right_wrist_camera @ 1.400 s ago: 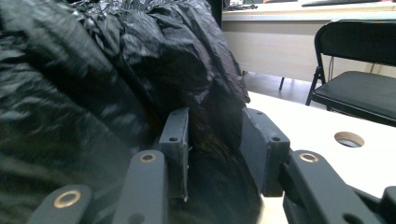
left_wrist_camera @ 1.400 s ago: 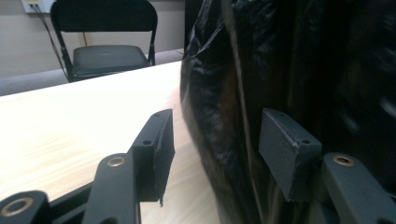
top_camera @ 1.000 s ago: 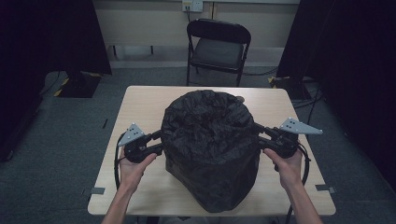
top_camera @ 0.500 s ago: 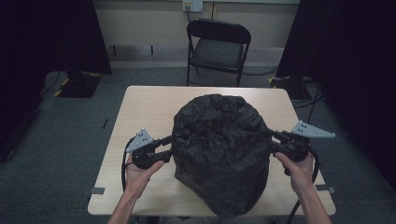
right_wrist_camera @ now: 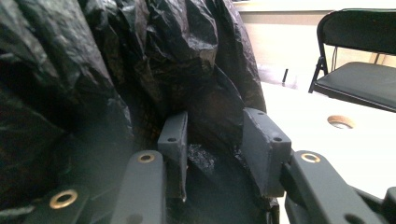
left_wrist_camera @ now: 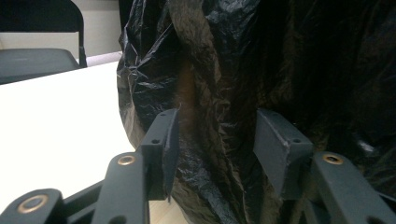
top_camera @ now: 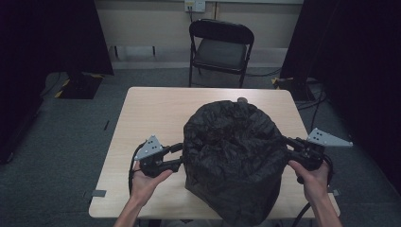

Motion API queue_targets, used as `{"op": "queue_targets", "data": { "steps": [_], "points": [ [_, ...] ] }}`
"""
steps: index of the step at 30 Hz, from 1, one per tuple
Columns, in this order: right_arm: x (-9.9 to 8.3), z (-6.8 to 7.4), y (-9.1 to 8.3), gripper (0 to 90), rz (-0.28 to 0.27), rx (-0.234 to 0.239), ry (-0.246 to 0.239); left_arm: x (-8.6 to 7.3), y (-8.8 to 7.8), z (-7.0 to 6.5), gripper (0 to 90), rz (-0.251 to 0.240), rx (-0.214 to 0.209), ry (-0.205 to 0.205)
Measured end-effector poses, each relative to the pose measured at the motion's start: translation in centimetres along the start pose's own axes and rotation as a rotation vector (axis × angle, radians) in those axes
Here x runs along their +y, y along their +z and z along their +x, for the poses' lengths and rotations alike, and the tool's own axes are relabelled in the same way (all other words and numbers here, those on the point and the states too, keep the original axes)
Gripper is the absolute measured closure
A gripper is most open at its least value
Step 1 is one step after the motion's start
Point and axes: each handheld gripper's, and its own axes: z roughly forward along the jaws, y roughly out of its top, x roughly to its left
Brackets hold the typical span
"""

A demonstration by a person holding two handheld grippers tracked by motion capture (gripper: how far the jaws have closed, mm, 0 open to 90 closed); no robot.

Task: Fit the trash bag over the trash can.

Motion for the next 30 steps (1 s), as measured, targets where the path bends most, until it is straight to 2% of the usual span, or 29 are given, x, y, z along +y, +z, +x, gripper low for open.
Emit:
{"op": "queue_targets", "data": {
  "steps": [3,4,6,8,11,16,19,22,24,28,30],
  "points": [
    [0.0,-0.1,0.0,55.2,0.002,-0.011,0.002,0.0,0.0,0.2,41.8,0.004,0.016,0.005],
    [0.1,-0.1,0.0,50.0,0.002,-0.021,0.008,0.1,-0.1,0.2,37.5,0.009,0.031,0.010],
    [0.2,-0.2,-0.3,46.7,-0.011,-0.042,0.030,0.1,-0.3,0.3,31.2,0.015,0.064,0.012],
    [0.4,-0.2,-0.7,44.2,-0.015,-0.056,0.026,0.1,-0.7,0.5,26.2,0.029,0.079,0.007],
    [0.6,-0.2,-1.4,41.1,-0.021,-0.075,0.018,-0.2,-1.6,1.1,22.3,0.055,0.117,0.017],
    [1.0,-0.4,-2.4,38.6,-0.037,-0.085,0.020,-1.9,-2.9,2.4,18.7,0.105,0.165,-0.008],
    [1.3,-0.3,-2.9,38.6,-0.044,-0.072,0.010,-3.7,-3.5,3.1,17.3,0.157,0.193,-0.016],
    [2.0,0.3,-3.5,42.6,-0.049,-0.055,-0.016,-5.7,-3.6,3.9,16.0,0.219,0.218,-0.021],
    [2.6,0.6,-3.8,48.8,-0.059,-0.042,-0.029,-6.7,-3.4,4.3,16.0,0.269,0.222,-0.024],
    [4.1,1.7,-4.2,53.6,-0.076,-0.024,-0.069,-8.7,-2.6,5.0,15.9,0.349,0.236,-0.031],
    [4.7,2.1,-4.4,52.9,-0.082,-0.033,-0.078,-9.5,-2.3,5.1,16.1,0.399,0.241,-0.017]
  ]
}}
